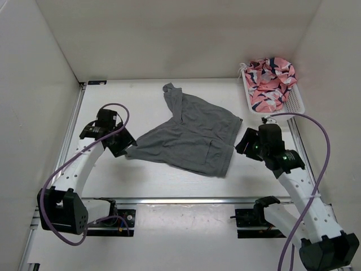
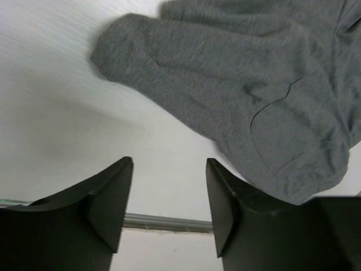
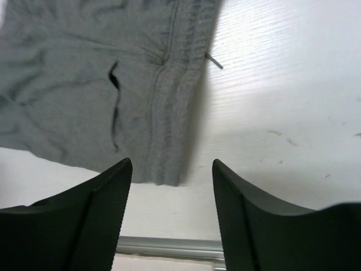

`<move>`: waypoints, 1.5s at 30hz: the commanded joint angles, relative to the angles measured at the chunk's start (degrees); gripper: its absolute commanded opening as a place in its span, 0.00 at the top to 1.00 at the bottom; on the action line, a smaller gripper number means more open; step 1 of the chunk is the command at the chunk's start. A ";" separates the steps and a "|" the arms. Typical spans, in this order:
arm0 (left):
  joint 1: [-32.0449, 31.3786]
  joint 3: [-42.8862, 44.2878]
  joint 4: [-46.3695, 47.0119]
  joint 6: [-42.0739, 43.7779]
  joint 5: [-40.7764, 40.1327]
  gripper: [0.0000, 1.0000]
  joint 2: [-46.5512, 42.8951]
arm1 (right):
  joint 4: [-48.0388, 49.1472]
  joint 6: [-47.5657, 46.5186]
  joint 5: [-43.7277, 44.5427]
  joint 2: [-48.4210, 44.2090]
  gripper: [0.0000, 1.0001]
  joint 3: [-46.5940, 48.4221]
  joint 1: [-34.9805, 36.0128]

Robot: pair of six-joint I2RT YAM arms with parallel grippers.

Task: Fold and stack the shorts
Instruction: Flatten the shorts out

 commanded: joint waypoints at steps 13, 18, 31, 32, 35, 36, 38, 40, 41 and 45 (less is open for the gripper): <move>1.00 -0.09 6.24 -2.75 -2.05 0.15 18.05 | 19.12 47.39 -25.97 -3.75 0.21 -24.26 -0.19; 4.25 1.23 8.27 0.24 -0.38 0.22 24.65 | 24.85 54.08 -23.25 -3.75 0.26 -30.23 -0.19; 4.25 2.28 10.11 0.24 0.14 0.90 29.49 | 28.29 65.78 -6.65 0.28 0.34 -33.23 11.31; 4.25 2.28 10.11 0.24 0.14 0.90 28.79 | 29.42 66.39 -5.07 1.33 0.35 -33.23 12.02; 3.73 2.28 10.11 0.24 0.14 0.90 28.09 | 30.48 65.35 -1.11 5.64 0.38 -31.66 13.88; 3.73 2.28 10.11 0.24 0.14 0.90 27.39 | 31.53 64.55 0.03 6.78 0.45 -31.13 13.88; 3.73 2.28 10.11 0.24 0.85 0.90 26.51 | 31.54 59.40 2.93 10.12 0.56 -27.99 12.74; 3.73 3.59 10.11 0.85 1.37 0.90 24.75 | 29.80 54.55 4.69 13.02 0.87 -24.38 10.20; 3.73 3.60 10.11 1.38 2.59 0.90 24.05 | 28.48 52.35 6.18 13.82 0.95 -20.35 9.14; 4.34 8.25 7.49 2.88 4.28 0.90 18.00 | 21.71 38.49 9.51 11.73 1.00 -10.68 4.74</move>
